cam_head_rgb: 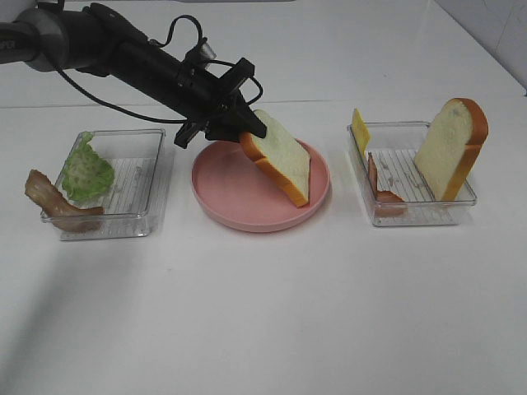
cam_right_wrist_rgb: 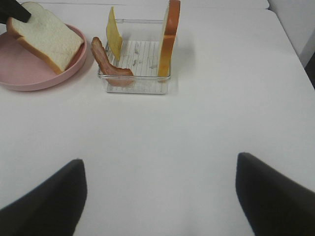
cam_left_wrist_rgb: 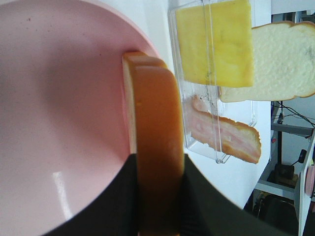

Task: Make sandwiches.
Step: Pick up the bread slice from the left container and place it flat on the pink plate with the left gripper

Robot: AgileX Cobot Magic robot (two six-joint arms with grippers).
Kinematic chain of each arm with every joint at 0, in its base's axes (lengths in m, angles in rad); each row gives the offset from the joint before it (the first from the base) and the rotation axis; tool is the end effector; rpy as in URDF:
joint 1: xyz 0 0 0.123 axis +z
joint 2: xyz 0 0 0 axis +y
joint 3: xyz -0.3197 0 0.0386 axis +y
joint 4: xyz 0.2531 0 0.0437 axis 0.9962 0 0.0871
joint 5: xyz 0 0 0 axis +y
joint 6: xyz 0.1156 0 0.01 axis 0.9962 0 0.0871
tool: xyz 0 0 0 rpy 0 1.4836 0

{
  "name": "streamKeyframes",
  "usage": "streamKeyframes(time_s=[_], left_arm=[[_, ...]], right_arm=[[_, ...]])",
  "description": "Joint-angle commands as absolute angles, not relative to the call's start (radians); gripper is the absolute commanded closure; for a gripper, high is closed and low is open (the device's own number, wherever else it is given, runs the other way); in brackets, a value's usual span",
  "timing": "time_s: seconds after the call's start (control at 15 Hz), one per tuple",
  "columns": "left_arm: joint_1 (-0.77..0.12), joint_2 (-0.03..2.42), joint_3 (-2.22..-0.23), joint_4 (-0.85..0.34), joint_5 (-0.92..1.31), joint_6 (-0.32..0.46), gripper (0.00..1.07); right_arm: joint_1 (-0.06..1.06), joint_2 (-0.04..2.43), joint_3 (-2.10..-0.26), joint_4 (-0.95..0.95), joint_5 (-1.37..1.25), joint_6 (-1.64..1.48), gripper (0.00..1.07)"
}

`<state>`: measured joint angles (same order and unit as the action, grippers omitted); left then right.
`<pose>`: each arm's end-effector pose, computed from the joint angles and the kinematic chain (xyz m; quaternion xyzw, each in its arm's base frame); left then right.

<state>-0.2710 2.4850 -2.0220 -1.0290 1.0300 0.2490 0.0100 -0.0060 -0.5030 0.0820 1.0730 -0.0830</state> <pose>0.5162 -0.2319 0.1440 0.0126 0.8944 -0.4421 0.0669 -0.0174 0.0082 0.2681 -0.0417 0.8524 0.0219 0.5208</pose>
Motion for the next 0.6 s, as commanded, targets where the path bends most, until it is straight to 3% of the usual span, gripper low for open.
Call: streamKeyframes(time_s=[0.07, 0.13, 0.27, 0.47, 0.6], left_arm=[[-0.284, 2.487, -2.022, -1.047, 1.037, 0.246, 1.07], [-0.284, 2.487, -2.022, -1.047, 1.042, 0.226, 1.06], [-0.282, 2.485, -2.022, -1.040, 1.048, 0.199, 0.88], [-0.282, 2.483, -2.022, -1.036, 1.067, 0.226, 0.36], [-0.282, 2.472, -2.023, -1.013, 1.086, 0.289, 0.20]], right_arm=[[0.011, -0.019, -0.504, 0.084, 1.061, -0.091, 0.29], [0.011, -0.019, -0.504, 0.084, 1.061, -0.091, 0.29], [0.011, -0.019, -0.504, 0.084, 1.061, -0.091, 0.29], [0.011, -0.019, -0.504, 0.084, 1.061, -0.091, 0.29], [0.011, -0.019, -0.504, 0.084, 1.061, -0.091, 0.29]])
